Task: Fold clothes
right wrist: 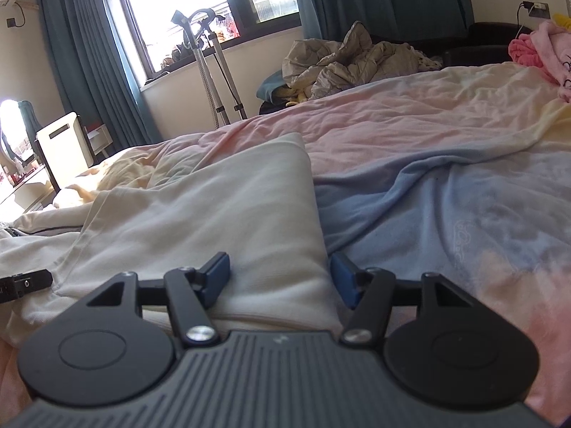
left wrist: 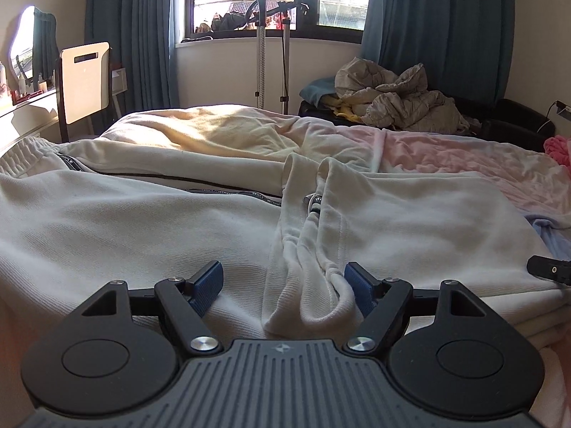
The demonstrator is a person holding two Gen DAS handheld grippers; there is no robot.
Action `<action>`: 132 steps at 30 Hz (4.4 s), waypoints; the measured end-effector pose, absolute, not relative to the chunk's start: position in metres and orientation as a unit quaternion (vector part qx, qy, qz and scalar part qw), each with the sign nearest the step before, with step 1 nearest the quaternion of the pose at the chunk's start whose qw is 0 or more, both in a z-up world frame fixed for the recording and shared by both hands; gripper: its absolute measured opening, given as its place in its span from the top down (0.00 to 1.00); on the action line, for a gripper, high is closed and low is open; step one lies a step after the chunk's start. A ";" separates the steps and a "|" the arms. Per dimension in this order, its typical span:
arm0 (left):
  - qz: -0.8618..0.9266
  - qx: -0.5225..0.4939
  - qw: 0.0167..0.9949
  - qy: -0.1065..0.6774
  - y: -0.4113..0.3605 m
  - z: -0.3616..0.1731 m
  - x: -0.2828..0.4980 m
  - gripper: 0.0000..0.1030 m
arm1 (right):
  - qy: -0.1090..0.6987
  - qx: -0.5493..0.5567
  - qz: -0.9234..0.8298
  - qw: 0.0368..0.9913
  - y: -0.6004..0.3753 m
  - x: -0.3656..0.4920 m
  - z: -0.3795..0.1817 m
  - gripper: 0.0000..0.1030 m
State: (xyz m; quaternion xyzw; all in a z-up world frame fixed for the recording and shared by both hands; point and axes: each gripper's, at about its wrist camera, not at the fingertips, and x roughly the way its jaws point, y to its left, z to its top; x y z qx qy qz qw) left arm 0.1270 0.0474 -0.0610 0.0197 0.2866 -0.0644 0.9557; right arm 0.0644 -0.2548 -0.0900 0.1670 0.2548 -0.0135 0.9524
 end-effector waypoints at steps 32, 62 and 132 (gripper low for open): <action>-0.042 -0.005 0.953 0.301 0.050 -0.063 0.132 0.18 | 0.191 0.385 0.090 0.898 -0.289 0.077 -0.094 0.37; -0.034 -0.008 0.952 0.303 0.047 -0.066 0.133 0.16 | 0.223 0.458 0.108 0.854 -0.298 0.093 -0.099 0.37; 0.005 -0.108 0.983 0.148 0.161 0.085 0.112 0.14 | 0.032 -0.033 -0.036 0.998 -0.089 0.141 0.060 0.83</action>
